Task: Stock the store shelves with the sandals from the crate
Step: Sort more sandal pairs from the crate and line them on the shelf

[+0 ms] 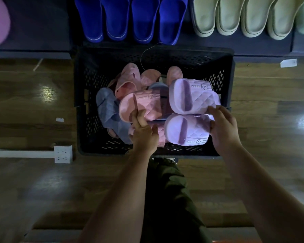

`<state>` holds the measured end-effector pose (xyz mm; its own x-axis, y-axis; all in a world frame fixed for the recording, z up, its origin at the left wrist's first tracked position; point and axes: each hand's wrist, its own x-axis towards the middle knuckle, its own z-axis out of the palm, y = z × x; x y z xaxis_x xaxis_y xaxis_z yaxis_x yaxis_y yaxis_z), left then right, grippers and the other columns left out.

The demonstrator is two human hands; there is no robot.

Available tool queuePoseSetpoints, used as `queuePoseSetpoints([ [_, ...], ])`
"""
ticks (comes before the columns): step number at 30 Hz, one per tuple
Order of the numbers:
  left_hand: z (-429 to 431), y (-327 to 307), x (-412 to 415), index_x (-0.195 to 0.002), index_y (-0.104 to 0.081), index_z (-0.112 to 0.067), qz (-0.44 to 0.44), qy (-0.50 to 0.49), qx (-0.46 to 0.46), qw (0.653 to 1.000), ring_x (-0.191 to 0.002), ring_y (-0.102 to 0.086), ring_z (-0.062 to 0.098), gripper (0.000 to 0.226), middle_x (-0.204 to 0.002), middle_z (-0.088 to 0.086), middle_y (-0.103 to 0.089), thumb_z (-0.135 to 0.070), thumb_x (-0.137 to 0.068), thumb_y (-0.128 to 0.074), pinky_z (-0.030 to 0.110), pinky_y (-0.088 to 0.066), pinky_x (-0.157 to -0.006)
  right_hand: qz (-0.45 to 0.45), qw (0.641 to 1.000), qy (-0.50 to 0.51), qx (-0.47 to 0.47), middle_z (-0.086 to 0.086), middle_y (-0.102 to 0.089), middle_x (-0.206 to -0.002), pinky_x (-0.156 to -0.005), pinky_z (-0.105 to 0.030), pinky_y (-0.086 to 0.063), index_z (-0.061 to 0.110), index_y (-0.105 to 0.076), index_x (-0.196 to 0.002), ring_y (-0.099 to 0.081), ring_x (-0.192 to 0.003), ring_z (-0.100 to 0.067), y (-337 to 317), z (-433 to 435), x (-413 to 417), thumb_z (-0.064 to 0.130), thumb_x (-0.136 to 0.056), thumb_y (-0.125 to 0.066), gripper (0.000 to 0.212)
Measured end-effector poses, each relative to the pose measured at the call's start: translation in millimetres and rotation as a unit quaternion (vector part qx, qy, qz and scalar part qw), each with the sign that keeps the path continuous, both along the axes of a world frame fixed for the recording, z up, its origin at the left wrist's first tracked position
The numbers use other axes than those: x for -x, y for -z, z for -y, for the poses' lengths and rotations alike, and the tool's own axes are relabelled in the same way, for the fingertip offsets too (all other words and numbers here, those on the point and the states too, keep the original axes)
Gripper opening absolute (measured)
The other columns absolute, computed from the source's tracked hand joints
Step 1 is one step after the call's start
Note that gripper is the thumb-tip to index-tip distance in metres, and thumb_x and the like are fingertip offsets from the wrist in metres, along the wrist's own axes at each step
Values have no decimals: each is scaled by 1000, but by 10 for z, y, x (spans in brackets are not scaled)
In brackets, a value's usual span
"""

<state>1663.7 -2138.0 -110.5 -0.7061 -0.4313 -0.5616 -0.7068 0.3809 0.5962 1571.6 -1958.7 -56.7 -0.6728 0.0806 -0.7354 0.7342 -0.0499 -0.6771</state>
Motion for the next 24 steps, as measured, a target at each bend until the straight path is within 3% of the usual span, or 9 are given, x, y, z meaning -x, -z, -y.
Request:
queuePoseSetpoints([
  [4,101,24,-66,-136,-10,-42,8,65,24,998,-116,-54,29,68,-146,-26,-1,-22,-87,-53,59,-47,-85,4,1000,-3,2,-6,-62,-81,-73,-33,-55,15,-63,-80,-59,-71,-23,25,2,-4,13,-90,-58,12],
  [7,87,26,-170,-144,-6,-36,17,92,13,996,-131,-32,3,77,-155,-13,6,-15,-88,-55,54,-40,-99,8,1000,1,6,-10,-60,-86,-83,-39,-54,14,-62,-81,-57,-80,-27,38,-2,-22,13,-90,-59,9],
  [9,34,39,-168,-145,-13,-28,-18,45,-32,998,-130,-23,-4,77,-157,-5,3,-6,-85,-56,40,-41,-103,6,1000,-2,1,-12,-59,-88,-82,-39,-54,11,-62,-86,-57,-82,-28,39,-9,-30,14,-89,-60,5],
  [12,-47,63,-45,-139,-21,-21,-36,-67,-97,992,-127,-38,16,77,-151,2,-9,6,-77,-57,7,-44,-76,0,1000,-6,-2,-9,-61,-86,-74,-31,-55,9,-63,-90,-59,-78,-24,23,-24,-31,13,-90,-59,6],
  [14,-56,99,48,-133,-24,-19,-29,-136,-115,984,-123,-43,26,74,-143,10,-22,6,-72,-57,13,-47,-76,-4,1000,0,1,-6,-63,-84,-70,-28,-54,11,-64,-87,-61,-75,-21,2,-34,-27,12,-90,-58,7],
  [16,-18,125,57,-123,-28,-30,-32,-166,-145,975,-112,-54,33,63,-133,13,-39,0,-74,-53,30,-56,-73,-5,1000,6,4,-6,-64,-83,-72,-30,-54,13,-65,-86,-60,-76,-22,-16,-38,-26,12,-90,-58,8],
  [18,30,58,52,-109,-33,-39,-18,-164,-184,969,-93,-63,25,49,-119,4,-52,1,-83,-46,34,-59,-63,-5,1000,10,4,-5,-65,-83,-74,-31,-55,13,-66,-86,-61,-78,-23,-37,-37,-23,12,-89,-58,8],
  [21,152,-38,39,-97,-42,-51,-33,-159,-218,962,-95,-58,23,52,-110,3,-54,-2,-82,-47,38,-53,-75,-3,1000,11,1,-4,-65,-84,-77,-32,-55,14,-66,-85,-62,-79,-22,-80,-20,-17,13,-89,-59,8],
  [24,255,-168,66,-92,-52,-50,-62,-140,-253,955,-104,-50,28,46,-125,17,-46,-9,-71,-51,43,-42,-84,3,1000,13,-3,-5,-65,-86,-79,-34,-55,15,-67,-82,-63,-80,-21,-145,-18,-17,13,-90,-59,11],
])
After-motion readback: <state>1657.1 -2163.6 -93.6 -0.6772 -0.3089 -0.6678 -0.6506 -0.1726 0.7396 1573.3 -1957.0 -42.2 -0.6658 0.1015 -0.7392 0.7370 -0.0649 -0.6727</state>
